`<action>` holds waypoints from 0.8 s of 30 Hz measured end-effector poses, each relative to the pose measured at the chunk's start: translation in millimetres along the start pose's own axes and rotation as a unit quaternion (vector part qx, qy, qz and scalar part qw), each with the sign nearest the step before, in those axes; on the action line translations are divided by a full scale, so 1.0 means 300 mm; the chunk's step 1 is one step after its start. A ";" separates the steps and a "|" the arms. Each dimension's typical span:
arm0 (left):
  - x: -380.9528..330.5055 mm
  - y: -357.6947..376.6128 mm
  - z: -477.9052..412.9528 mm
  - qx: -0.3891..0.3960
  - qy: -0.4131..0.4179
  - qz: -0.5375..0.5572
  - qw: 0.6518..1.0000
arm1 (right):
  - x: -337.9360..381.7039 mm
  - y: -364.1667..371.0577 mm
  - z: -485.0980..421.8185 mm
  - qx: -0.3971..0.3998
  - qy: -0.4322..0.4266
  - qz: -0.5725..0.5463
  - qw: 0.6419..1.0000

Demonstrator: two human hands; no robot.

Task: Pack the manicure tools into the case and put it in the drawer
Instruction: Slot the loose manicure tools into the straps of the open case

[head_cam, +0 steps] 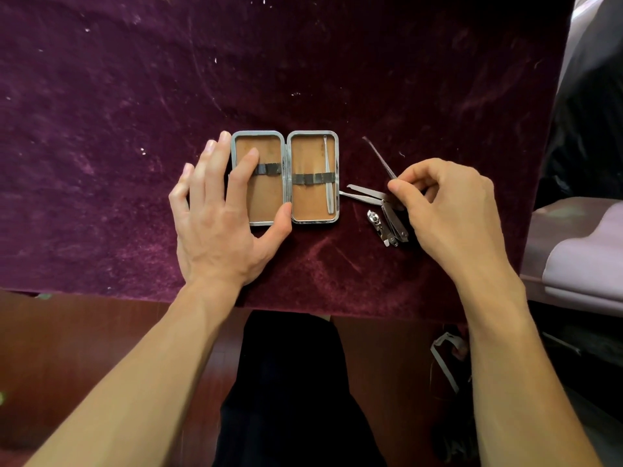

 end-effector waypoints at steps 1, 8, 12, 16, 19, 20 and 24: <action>-0.002 0.001 0.000 0.000 0.000 0.000 1.000 | 0.005 -0.007 0.013 -0.002 0.001 -0.033 0.999; 0.001 -0.001 -0.002 -0.001 0.000 -0.006 1.000 | 0.095 0.050 0.163 0.137 0.019 -0.275 0.952; 0.001 0.000 -0.002 -0.001 0.000 -0.007 1.000 | 0.119 0.113 0.239 0.194 0.040 -0.315 0.928; -0.001 0.000 -0.003 0.000 -0.001 -0.007 1.000 | 0.116 0.135 0.268 0.207 0.056 -0.332 0.919; -0.001 0.000 -0.001 0.000 -0.003 -0.006 1.000 | 0.122 0.140 0.265 0.204 0.062 -0.330 0.920; -0.001 0.000 -0.001 0.000 -0.002 -0.006 1.000 | 0.123 0.141 0.262 0.202 0.064 -0.331 0.920; 0.000 0.000 -0.002 -0.005 0.000 -0.007 1.000 | 0.123 0.154 0.248 0.194 0.070 -0.325 0.923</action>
Point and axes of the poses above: each hand's wrist, its own z-axis away from the middle knuckle, its own y-axis out of the palm, x = y × z, the point moved 2 cm from there along -z, towards the middle knuckle, and after that the axes turned 13 degrees about z, right-handed, at the moved point
